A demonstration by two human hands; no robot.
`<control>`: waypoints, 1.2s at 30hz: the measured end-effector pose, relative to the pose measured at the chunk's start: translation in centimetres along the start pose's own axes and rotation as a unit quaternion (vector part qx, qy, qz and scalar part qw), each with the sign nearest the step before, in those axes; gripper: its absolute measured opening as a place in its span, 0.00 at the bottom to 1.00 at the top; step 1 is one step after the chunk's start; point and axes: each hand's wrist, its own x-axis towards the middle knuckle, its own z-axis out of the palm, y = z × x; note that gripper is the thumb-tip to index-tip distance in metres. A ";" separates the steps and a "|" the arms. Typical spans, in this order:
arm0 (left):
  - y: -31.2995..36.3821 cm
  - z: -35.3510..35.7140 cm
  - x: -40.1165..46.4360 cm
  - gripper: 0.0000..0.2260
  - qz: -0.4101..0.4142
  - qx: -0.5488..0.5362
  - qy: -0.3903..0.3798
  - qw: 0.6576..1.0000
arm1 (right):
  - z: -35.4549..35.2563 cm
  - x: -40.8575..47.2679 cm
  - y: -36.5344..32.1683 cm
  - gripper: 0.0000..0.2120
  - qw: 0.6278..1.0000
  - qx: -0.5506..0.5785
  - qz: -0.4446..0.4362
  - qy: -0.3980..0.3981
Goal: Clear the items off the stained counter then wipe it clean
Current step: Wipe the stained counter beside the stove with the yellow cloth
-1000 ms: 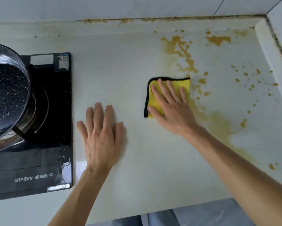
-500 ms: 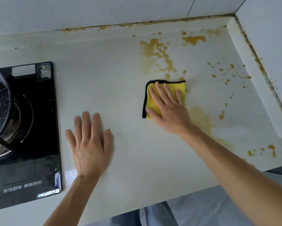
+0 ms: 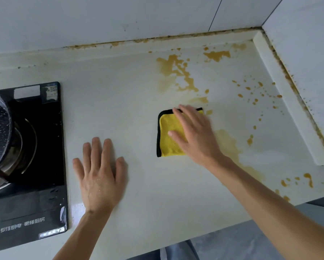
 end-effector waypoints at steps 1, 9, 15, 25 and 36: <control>-0.1 0.1 0.0 0.25 0.002 0.001 0.003 1.000 | -0.4 1.0 0.2 0.29 1.000 -0.016 0.014 0.022; -0.3 0.5 -0.1 0.26 0.001 -0.010 0.017 1.000 | -1.0 5.5 0.7 0.23 0.994 -0.092 -0.016 -0.064; -0.6 0.8 -0.1 0.26 0.007 -0.006 0.020 1.000 | -5.9 6.8 1.4 0.16 0.995 0.061 -0.058 -0.060; -0.9 1.4 -0.1 0.26 0.006 -0.008 0.032 0.999 | -4.9 0.8 0.0 0.11 0.989 0.001 -0.125 0.080; -0.8 1.5 -0.1 0.27 0.006 -0.012 0.027 1.000 | -0.6 2.9 -0.8 0.29 0.995 -0.025 -0.072 -0.063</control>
